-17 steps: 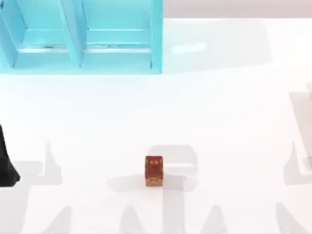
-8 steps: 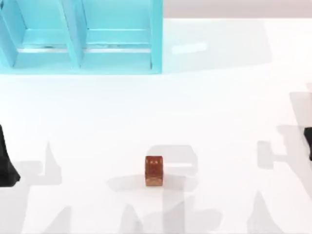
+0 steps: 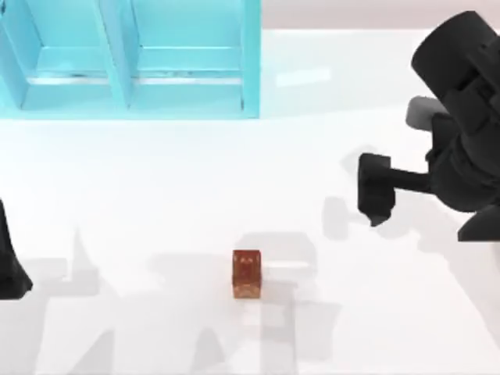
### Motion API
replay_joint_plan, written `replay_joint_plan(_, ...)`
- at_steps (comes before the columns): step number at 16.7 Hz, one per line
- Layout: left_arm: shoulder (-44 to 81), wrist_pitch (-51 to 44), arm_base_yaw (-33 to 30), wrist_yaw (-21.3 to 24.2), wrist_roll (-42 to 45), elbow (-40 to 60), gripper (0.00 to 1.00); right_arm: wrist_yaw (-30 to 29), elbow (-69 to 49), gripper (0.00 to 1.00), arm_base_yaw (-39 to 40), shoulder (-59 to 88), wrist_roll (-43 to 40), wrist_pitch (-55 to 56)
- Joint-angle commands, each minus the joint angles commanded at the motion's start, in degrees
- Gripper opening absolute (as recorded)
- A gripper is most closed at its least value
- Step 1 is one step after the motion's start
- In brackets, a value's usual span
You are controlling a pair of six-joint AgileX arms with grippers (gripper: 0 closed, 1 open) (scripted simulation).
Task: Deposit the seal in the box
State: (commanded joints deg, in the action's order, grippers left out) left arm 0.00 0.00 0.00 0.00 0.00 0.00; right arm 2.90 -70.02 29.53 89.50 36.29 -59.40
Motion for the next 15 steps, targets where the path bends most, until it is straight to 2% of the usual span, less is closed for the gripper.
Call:
replay_joint_plan(5,0.0,0.0,0.0,0.0,0.0,0.0,1.00,-0.9,-24.3,1.00,10.8,21.6,8.6,-12.5)
replay_joint_plan(9,0.0,0.0,0.0,0.0,0.0,0.0,1.00,-2.2,-39.2,1.00,17.4,32.9,13.0,-17.6)
replay_joint_plan(12,0.0,0.0,0.0,0.0,0.0,0.0,1.00,-3.0,-45.1,1.00,20.1,37.2,14.6,-19.1)
replay_joint_plan(15,0.0,0.0,0.0,0.0,0.0,0.0,1.00,-3.1,-45.9,1.00,20.5,37.8,14.8,-19.2)
